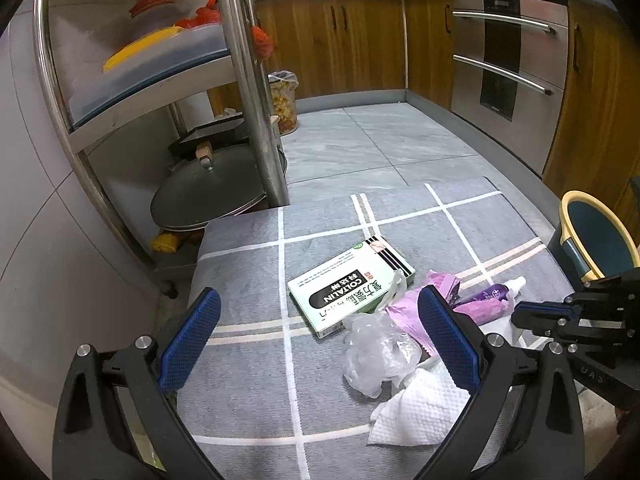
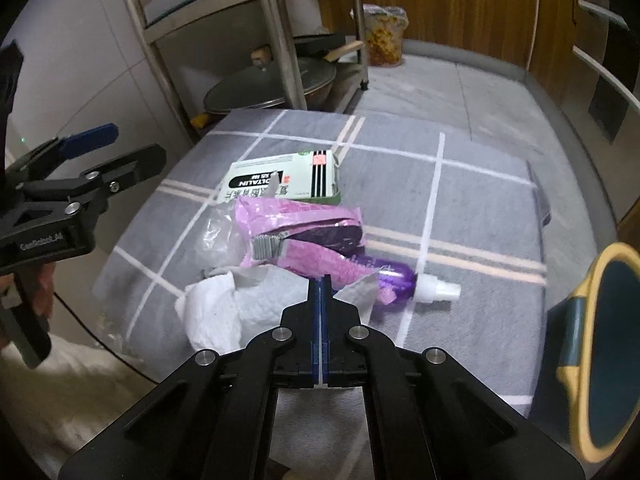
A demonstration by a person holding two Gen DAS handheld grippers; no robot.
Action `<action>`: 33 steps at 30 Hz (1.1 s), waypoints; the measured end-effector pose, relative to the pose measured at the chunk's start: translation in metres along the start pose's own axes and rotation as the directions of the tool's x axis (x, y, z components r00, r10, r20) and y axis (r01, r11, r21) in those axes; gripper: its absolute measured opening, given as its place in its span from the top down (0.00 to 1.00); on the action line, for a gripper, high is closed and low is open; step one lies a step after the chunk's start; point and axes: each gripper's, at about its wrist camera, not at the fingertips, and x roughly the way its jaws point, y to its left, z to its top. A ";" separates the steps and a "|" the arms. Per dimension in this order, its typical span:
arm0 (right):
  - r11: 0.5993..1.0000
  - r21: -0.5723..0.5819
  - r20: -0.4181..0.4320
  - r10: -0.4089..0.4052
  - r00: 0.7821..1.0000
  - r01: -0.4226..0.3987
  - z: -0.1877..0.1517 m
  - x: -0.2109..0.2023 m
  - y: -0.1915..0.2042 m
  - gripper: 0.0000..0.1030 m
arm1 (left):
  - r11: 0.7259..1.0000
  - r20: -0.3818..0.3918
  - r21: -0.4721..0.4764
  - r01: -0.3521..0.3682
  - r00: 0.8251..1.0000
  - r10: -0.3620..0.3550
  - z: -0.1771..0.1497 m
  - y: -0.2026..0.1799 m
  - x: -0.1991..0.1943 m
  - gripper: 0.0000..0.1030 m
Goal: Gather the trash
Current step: 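Grasp the pink packet with the left gripper while the right gripper lifts the tissue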
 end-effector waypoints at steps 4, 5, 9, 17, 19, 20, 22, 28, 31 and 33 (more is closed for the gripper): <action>0.999 0.043 0.049 0.009 0.999 -0.011 0.008 -0.023 -0.005 0.98 | 1.000 0.000 0.003 0.002 1.000 -0.002 0.000 -0.001 0.000 0.06; 0.999 0.044 0.057 0.001 0.998 -0.004 0.010 -0.028 -0.006 0.98 | 1.000 -0.002 0.003 0.002 1.000 -0.002 0.000 0.000 0.001 0.06; 0.997 0.078 0.081 -0.029 0.996 0.023 0.021 -0.050 -0.015 0.98 | 1.000 -0.005 -0.001 0.007 1.000 -0.007 0.001 -0.002 0.001 0.06; 0.994 0.106 0.183 -0.024 0.983 0.004 0.038 -0.092 -0.028 0.98 | 0.998 -0.010 0.051 0.030 1.000 -0.030 0.001 -0.017 0.004 0.06; 0.993 0.114 0.206 -0.031 0.978 0.007 0.041 -0.101 -0.032 0.99 | 0.998 -0.012 0.059 0.034 0.999 -0.034 0.001 -0.020 0.006 0.06; 0.993 0.118 0.213 -0.034 0.976 0.009 0.042 -0.104 -0.034 0.99 | 0.997 -0.015 0.064 0.038 0.999 -0.037 0.001 -0.023 0.007 0.06; 0.991 0.133 0.225 -0.043 0.973 0.013 0.044 -0.109 -0.040 0.99 | 0.997 -0.021 0.073 0.041 0.999 -0.040 0.000 -0.026 0.009 0.06; 0.984 0.173 0.277 -0.086 0.957 0.039 0.050 -0.130 -0.062 0.99 | 0.993 -0.030 0.088 0.075 0.997 -0.073 0.003 -0.042 0.014 0.06; 0.980 0.194 0.299 -0.102 0.949 0.044 0.051 -0.141 -0.073 0.99 | 0.989 -0.031 0.105 0.103 0.994 -0.100 0.006 -0.055 0.017 0.06; 0.977 0.208 0.305 -0.110 0.946 0.047 0.049 -0.146 -0.081 0.99 | 0.987 -0.040 0.111 0.117 0.993 -0.113 0.007 -0.064 0.022 0.06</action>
